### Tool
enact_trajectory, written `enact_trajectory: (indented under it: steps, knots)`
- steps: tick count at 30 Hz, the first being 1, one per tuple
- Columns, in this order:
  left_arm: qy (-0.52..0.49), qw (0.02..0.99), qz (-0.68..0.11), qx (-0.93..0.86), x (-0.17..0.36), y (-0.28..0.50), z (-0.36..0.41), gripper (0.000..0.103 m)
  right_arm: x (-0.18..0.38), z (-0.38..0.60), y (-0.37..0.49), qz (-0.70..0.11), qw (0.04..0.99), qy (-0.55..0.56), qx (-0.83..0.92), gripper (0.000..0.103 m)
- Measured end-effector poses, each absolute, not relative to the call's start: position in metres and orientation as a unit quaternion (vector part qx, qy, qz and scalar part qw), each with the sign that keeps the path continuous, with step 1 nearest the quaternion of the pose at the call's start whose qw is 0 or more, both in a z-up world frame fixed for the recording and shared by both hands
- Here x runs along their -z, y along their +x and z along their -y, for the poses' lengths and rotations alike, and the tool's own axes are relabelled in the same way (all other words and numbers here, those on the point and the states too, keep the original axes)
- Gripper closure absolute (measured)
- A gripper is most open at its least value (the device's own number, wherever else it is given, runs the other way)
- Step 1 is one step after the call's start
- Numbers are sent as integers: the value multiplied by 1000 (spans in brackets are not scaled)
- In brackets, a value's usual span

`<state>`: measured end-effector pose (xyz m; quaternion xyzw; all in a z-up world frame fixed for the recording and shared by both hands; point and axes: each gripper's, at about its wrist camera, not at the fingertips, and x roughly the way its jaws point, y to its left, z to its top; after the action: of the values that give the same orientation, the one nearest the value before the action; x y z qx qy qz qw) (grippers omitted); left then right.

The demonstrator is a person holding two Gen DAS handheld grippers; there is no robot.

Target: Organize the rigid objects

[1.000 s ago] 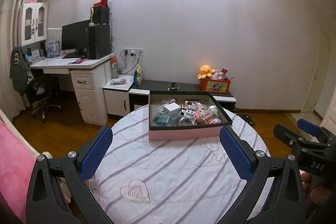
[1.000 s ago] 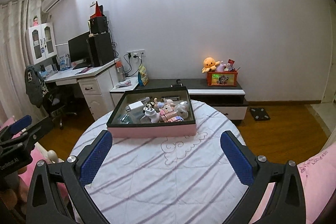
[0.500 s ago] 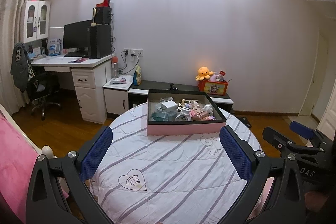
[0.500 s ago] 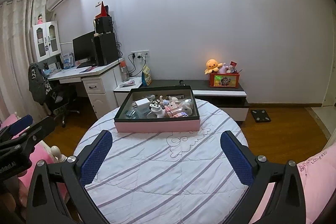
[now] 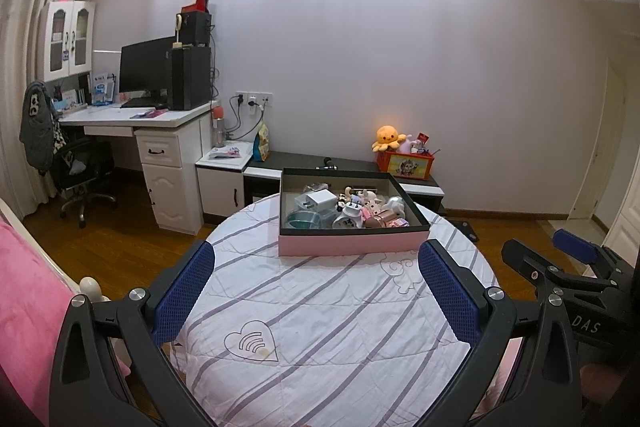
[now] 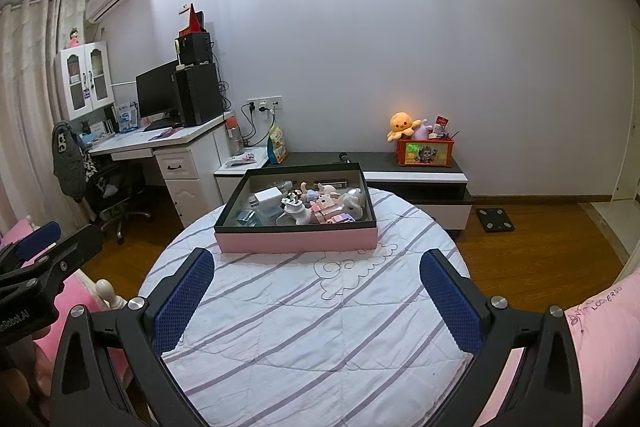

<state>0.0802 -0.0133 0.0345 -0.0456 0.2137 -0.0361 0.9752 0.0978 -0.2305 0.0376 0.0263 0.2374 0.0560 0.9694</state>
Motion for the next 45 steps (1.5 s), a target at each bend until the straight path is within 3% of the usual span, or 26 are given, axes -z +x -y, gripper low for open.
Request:
enact_trajectory:
  steps: [45]
  knots:
    - [-27,971,-238,15,-29,90,17,0,-36,232,99,-249,967,30,-47,0]
